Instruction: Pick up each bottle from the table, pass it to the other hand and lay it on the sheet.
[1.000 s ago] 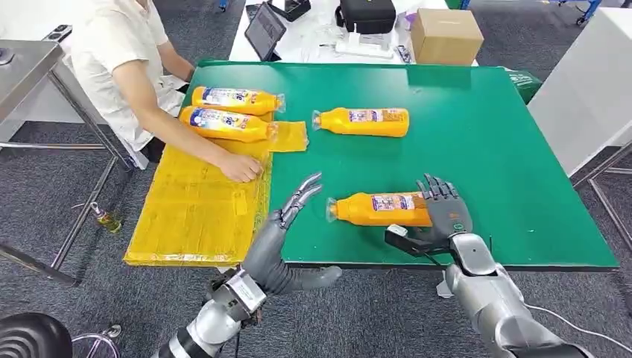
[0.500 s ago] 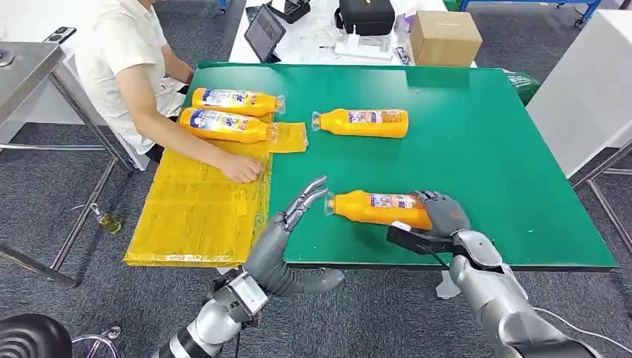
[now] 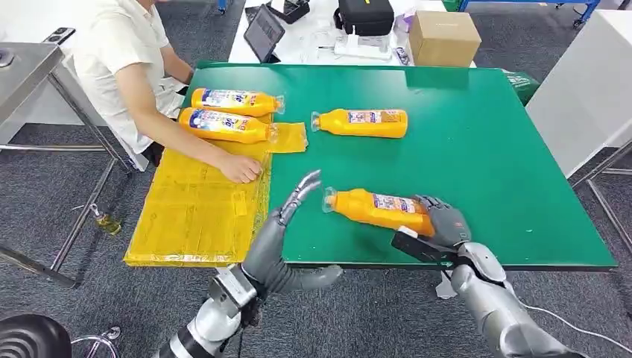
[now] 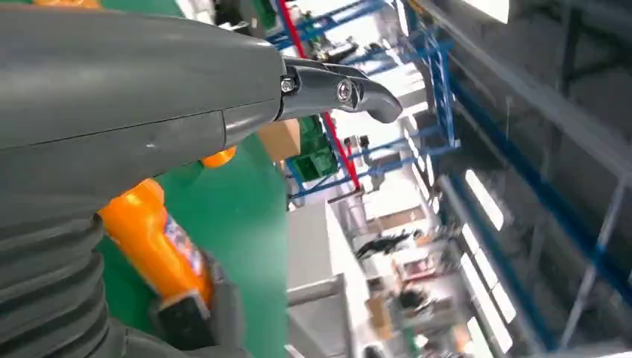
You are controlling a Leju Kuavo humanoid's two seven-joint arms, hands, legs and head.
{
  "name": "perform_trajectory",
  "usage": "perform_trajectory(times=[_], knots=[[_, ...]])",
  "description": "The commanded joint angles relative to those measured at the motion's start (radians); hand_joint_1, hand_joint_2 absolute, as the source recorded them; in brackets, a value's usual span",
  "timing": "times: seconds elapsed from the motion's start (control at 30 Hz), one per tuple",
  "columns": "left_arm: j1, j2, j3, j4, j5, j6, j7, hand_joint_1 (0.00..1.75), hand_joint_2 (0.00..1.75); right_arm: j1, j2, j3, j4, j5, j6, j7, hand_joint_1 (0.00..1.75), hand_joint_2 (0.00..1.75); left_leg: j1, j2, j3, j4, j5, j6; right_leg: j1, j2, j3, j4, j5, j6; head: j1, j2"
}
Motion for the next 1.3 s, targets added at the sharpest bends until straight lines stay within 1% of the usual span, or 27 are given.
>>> perform_trajectory(times=[0.03,0.07,0.1,0.13,0.17,0.2,0.23,0.3,0.37,0.4,0.47,0.57,0.63,0.67,0.7,0.73,0.77,0.87,0.9,0.93,1.03,1.07,1.1,1.17,1.2,1.27,1.3], knots=[[0.063,-0.108,0.132,0.158,0.426,0.08,0.089,0.0,1.75,0.178,0.091,-0.09,-0.229,-0.245,-0.063,-0.09,1.75,1.75,0.001,0.0,0.004,-0.003,-0.001,0.001,0.002,-0.001,0.004,-0.003,-0.001,-0.004,0.0,0.0],[0.071,-0.101,0.136,0.171,0.486,0.084,0.077,0.0,1.75,0.198,0.103,-0.095,-0.291,-0.295,-0.063,-0.096,1.75,1.75,0.001,-0.001,0.003,-0.002,-0.001,0.001,0.002,-0.002,0.004,-0.003,-0.001,-0.003,0.001,0.0],[0.084,-0.095,0.147,0.173,0.553,0.07,0.076,0.0,1.75,0.217,0.113,-0.09,-0.355,-0.331,-0.061,-0.084,1.75,1.75,0.001,0.002,0.005,-0.004,-0.001,0.0,0.002,0.0,0.004,-0.004,0.0,-0.004,0.0,0.0],[0.092,-0.083,0.147,0.164,0.585,0.058,0.074,0.0,1.75,0.228,0.117,-0.082,-0.393,-0.349,-0.058,-0.075,1.75,1.75,0.0,0.0,0.002,-0.002,-0.001,0.0,0.001,-0.001,0.003,-0.002,-0.001,-0.003,0.0,0.0],[0.104,-0.076,0.152,0.149,0.622,0.047,0.081,0.0,1.75,0.237,0.127,-0.081,-0.426,-0.374,-0.058,-0.073,1.75,1.75,0.001,0.003,0.002,-0.003,-0.002,0.0,0.001,0.002,0.002,-0.002,-0.001,-0.004,0.0,0.0],[0.112,-0.064,0.147,0.133,0.647,0.028,0.091,0.0,1.75,0.245,0.142,-0.08,-0.454,-0.403,-0.053,-0.079,1.75,1.75,0.0,0.002,0.0,-0.002,-0.001,0.0,0.001,0.001,0.0,-0.001,-0.001,-0.003,0.0,0.0],[0.116,-0.058,0.144,0.121,0.653,0.019,0.095,0.0,1.75,0.247,0.147,-0.077,-0.465,-0.408,-0.052,-0.079,1.75,1.75,0.0,0.006,0.001,-0.002,-0.003,0.0,0.001,0.004,-0.001,-0.001,-0.001,-0.004,0.0,0.0],[0.118,-0.055,0.141,0.114,0.654,0.017,0.096,0.0,1.75,0.25,0.149,-0.072,-0.473,-0.41,-0.051,-0.077,1.75,1.75,0.0,0.002,-0.006,-0.001,-0.001,0.0,0.0,0.001,-0.005,0.0,-0.001,-0.002,0.0,0.0],[0.117,-0.056,0.138,0.107,0.658,0.019,0.102,0.0,1.75,0.25,0.147,-0.069,-0.471,-0.413,-0.054,-0.074,1.75,1.75,0.0,0.002,-0.008,-0.001,-0.001,0.001,0.001,0.001,-0.007,0.0,-0.001,-0.002,0.0,0.0],[0.114,-0.057,0.137,0.108,0.659,0.02,0.103,0.0,1.75,0.249,0.145,-0.069,-0.467,-0.416,-0.055,-0.075,1.75,1.75,0.0,0.004,-0.003,-0.001,-0.004,0.002,0.002,0.002,-0.002,-0.001,-0.003,-0.005,0.0,0.0],[0.113,-0.056,0.134,0.109,0.66,0.021,0.104,0.0,1.75,0.247,0.143,-0.067,-0.461,-0.421,-0.057,-0.079,1.75,1.75,0.0,0.0,-0.01,-0.001,-0.001,0.001,0.0,0.0,-0.009,0.0,-0.001,-0.002,0.0,0.0],[0.113,-0.056,0.134,0.109,0.66,0.021,0.104,0.0,1.75,0.247,0.143,-0.067,-0.461,-0.421,-0.057,-0.079,1.75,1.75,0.0,0.001,-0.008,-0.001,-0.002,0.001,0.0,0.0,-0.007,0.0,-0.002,-0.004,0.0,0.0],[0.113,-0.056,0.134,0.109,0.66,0.021,0.104,0.0,1.75,0.247,0.143,-0.067,-0.461,-0.421,-0.057,-0.079,1.75,1.75,-0.001,0.0,-0.012,-0.001,-0.001,0.001,0.0,0.0,-0.01,0.0,-0.001,-0.002,0.0,0.0],[0.113,-0.056,0.134,0.109,0.66,0.021,0.104,0.0,1.75,0.247,0.143,-0.067,-0.461,-0.421,-0.057,-0.079,1.75,1.75,0.0,0.001,-0.009,-0.001,-0.002,0.001,0.0,0.0,-0.008,0.0,-0.002,-0.003,0.0,0.0],[0.113,-0.056,0.134,0.109,0.66,0.021,0.104,0.0,1.75,0.247,0.143,-0.067,-0.461,-0.421,-0.057,-0.079,1.75,1.75,0.0,0.001,-0.011,-0.001,-0.001,0.001,0.0,0.0,-0.009,0.0,-0.001,-0.003,0.0,0.0],[0.113,-0.054,0.13,0.107,0.678,0.007,0.114,0.0,1.75,0.248,0.148,-0.067,-0.464,-0.442,-0.055,-0.096,1.75,1.75,0.0,0.001,-0.009,-0.001,-0.002,0.001,0.0,0.0,-0.007,0.0,-0.002,-0.004,0.0,0.0],[0.113,-0.046,0.124,0.101,0.704,-0.021,0.136,0.0,1.75,0.248,0.162,-0.068,-0.47,-0.463,-0.045,-0.104,1.75,1.75,-0.001,0.001,-0.011,-0.001,-0.001,0.001,0.0,0.0,-0.01,0.0,-0.001,-0.003,0.0,0.0],[0.112,-0.033,0.102,0.087,0.69,-0.032,0.136,0.0,1.75,0.258,0.195,-0.051,-0.487,-0.485,-0.037,-0.107,1.75,1.75,-0.001,0.001,-0.011,-0.001,-0.001,0.001,0.0,0.001,-0.011,0.0,-0.001,-0.002,0.0,0.0],[0.103,-0.022,0.082,0.093,0.649,-0.016,0.135,0.0,1.75,0.262,0.199,-0.039,-0.492,-0.485,-0.037,-0.108,1.75,1.75,0.0,0.004,-0.005,-0.002,-0.003,0.002,0.001,0.002,-0.005,-0.001,-0.003,-0.005,0.0,0.0],[0.105,-0.025,0.08,0.095,0.647,-0.016,0.134,0.0,1.75,0.266,0.206,-0.026,-0.495,-0.484,-0.038,-0.11,1.75,1.75,0.0,0.002,-0.01,-0.001,-0.001,0.001,0.0,0.001,-0.01,0.0,-0.001,-0.003,0.0,0.0],[0.097,-0.022,0.068,0.094,0.627,-0.024,0.121,0.0,1.75,0.263,0.215,0.021,-0.487,-0.465,-0.034,-0.108,1.75,1.75,0.0,0.002,-0.008,-0.001,-0.002,0.001,0.001,0.001,-0.008,0.0,-0.002,-0.004,0.0,0.0],[0.085,-0.018,0.053,0.1,0.592,-0.014,0.117,0.0,1.75,0.26,0.227,0.053,-0.482,-0.463,-0.027,-0.107,1.75,1.75,0.0,0.001,-0.01,-0.001,-0.001,0.001,0.0,0.0,-0.01,0.0,-0.001,-0.003,0.0,0.0],[0.074,-0.015,0.037,0.114,0.56,-0.006,0.128,0.0,1.75,0.26,0.232,0.085,-0.479,-0.46,-0.019,-0.11,1.73,1.75,0.0,0.002,-0.008,-0.001,-0.002,0.001,0.001,0.001,-0.008,0.0,-0.002,-0.004,0.0,0.0],[0.063,-0.02,0.04,0.128,0.586,-0.048,0.152,0.0,1.75,0.264,0.244,0.141,-0.481,-0.46,-0.017,-0.121,1.61,1.75,0.0,0.002,-0.012,-0.001,-0.001,0.001,0.0,0.001,-0.011,0.0,-0.001,-0.002,0.0,0.0],[0.056,-0.026,0.045,0.128,0.551,-0.019,0.125,0.0,1.75,0.271,0.253,0.159,-0.493,-0.478,-0.02,-0.134,1.66,1.75,0.0,0.002,-0.01,-0.001,-0.001,0.001,0.0,0.001,-0.01,0.0,-0.001,-0.003,0.0,0.0],[0.048,-0.029,0.054,0.116,0.558,-0.015,0.144,0.0,1.75,0.287,0.262,0.21,-0.533,-0.495,-0.018,-0.137,1.62,1.75,0.0,0.002,-0.01,-0.001,-0.001,0.001,0.001,0.001,-0.01,0.0,-0.001,-0.003,0.0,0.0],[0.047,-0.027,0.056,0.113,0.558,-0.015,0.144,0.0,1.75,0.29,0.269,0.224,-0.544,-0.497,-0.015,-0.13,1.61,1.75,0.0,0.001,-0.012,0.0,-0.001,0.001,0.0,0.0,-0.012,0.001,-0.001,-0.002,0.0,0.0]])
